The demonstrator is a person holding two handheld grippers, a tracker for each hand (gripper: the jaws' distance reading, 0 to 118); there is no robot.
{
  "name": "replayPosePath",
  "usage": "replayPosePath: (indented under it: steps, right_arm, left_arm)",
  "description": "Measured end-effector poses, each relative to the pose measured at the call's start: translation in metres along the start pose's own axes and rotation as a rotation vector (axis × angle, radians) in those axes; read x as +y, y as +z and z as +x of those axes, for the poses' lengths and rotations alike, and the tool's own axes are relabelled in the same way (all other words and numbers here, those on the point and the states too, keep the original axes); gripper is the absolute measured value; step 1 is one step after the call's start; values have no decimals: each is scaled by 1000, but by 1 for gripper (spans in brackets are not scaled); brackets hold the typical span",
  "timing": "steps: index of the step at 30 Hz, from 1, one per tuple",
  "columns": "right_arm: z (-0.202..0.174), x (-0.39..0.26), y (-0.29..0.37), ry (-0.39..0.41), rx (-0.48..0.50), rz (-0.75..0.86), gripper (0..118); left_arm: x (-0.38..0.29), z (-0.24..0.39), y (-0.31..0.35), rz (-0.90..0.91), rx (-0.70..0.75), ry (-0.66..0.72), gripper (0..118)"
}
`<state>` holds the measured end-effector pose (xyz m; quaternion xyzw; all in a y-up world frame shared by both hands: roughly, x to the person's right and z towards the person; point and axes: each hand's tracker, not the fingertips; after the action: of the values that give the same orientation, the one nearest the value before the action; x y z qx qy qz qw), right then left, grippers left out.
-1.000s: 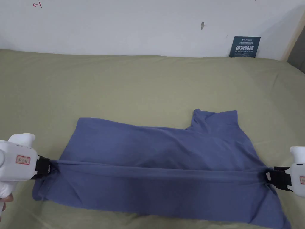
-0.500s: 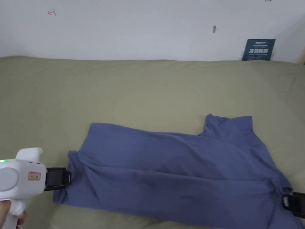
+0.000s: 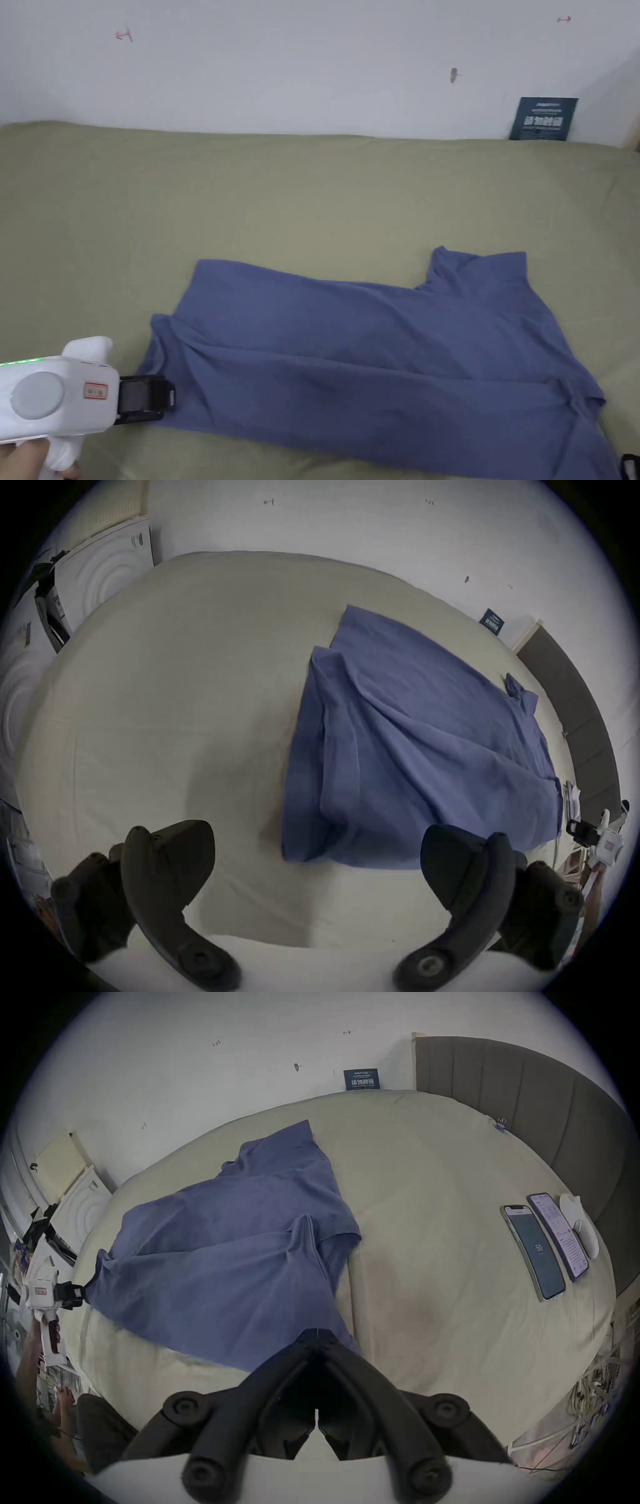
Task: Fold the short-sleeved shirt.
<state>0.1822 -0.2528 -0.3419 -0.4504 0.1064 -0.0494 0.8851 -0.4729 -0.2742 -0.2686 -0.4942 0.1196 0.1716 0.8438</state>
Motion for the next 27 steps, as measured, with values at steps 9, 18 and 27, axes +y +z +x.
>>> replayPosePath:
  steps: [9,18,27]
  right_arm:
    - [10,-2,-14,0,39,-34,76]
    - [4,0,-37,100,-37,-73,7]
    - [4,-2,15,62,35,-20,7]
  left_arm:
    - [-5,18,-5,6,42,-50,7]
    - [-1,19,-4,5,72,-77,7]
    - [-15,14,32,20,61,-73,7]
